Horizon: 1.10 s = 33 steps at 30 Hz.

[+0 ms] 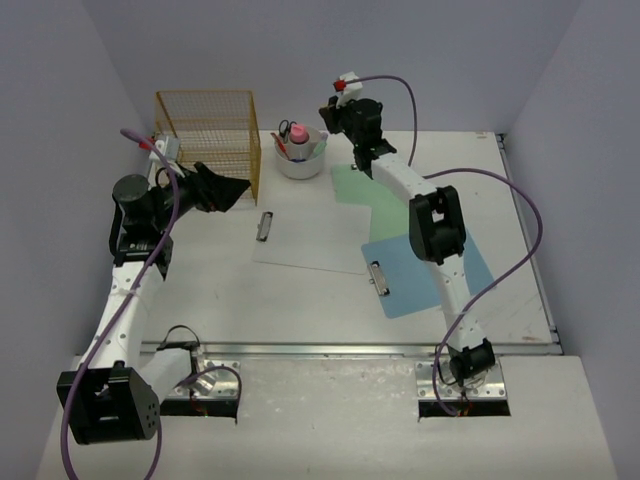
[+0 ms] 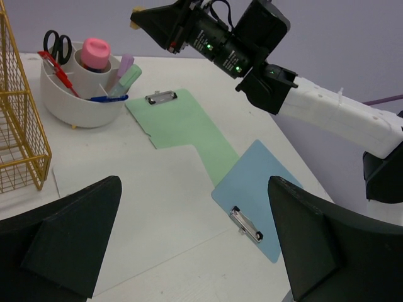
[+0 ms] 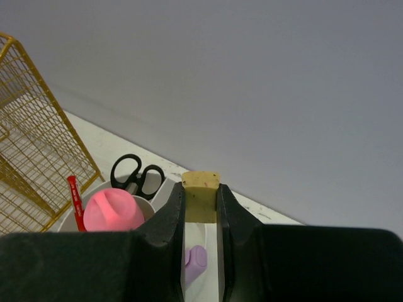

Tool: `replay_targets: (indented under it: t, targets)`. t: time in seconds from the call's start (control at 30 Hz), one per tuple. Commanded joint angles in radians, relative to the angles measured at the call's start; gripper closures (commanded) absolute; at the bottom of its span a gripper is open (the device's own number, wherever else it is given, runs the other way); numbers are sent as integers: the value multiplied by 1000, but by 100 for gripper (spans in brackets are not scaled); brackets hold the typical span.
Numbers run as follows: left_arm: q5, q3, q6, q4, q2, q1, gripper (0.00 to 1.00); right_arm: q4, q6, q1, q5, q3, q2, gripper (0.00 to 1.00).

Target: Organize the desk

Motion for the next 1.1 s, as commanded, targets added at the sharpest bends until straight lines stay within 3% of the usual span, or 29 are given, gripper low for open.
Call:
replay_targets:
  t: [0.0, 1.07]
  targets:
    - [1, -4, 0, 37, -20, 16, 0, 81, 52, 1, -3, 69, 27, 100]
    - [7, -15, 5, 26, -15, 26, 0, 92, 99, 10, -26, 130, 141, 92]
